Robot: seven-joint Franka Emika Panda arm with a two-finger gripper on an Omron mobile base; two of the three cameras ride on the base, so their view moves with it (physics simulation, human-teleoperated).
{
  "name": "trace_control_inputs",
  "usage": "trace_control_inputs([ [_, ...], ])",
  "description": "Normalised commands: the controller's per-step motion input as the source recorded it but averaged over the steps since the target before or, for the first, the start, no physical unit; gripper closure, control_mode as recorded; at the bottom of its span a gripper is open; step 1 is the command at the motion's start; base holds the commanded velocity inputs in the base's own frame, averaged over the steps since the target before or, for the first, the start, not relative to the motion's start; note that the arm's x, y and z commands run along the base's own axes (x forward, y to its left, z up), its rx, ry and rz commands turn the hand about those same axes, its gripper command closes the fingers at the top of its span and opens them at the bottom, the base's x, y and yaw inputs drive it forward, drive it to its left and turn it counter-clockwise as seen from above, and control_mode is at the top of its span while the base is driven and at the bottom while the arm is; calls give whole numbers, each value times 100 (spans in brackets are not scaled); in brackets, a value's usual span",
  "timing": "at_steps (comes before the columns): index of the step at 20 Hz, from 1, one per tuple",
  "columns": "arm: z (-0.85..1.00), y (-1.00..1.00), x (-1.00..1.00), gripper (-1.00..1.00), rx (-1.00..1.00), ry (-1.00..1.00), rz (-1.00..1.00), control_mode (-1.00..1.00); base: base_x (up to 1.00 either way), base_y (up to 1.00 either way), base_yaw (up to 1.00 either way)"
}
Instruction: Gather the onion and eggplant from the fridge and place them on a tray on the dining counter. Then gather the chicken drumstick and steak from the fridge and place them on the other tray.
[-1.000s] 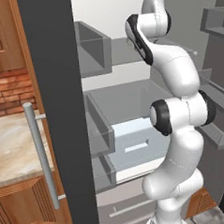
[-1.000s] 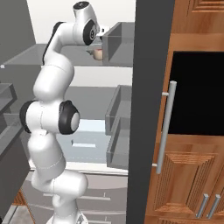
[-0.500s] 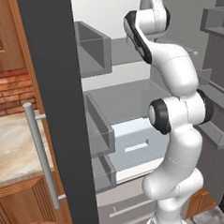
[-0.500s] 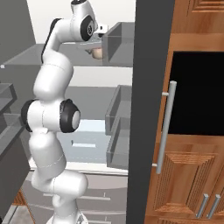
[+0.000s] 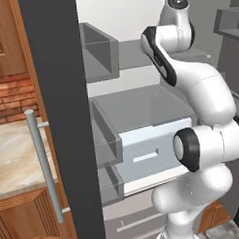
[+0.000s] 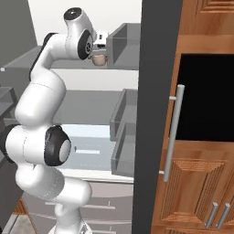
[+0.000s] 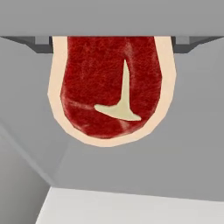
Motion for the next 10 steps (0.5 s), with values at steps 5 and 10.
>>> trace_control_inputs([
  [5,52,2,-88,100,2,-13,0,-100,0,0,0],
  [10,43,3,-89,100,8,0,0,-100,0,0,0],
])
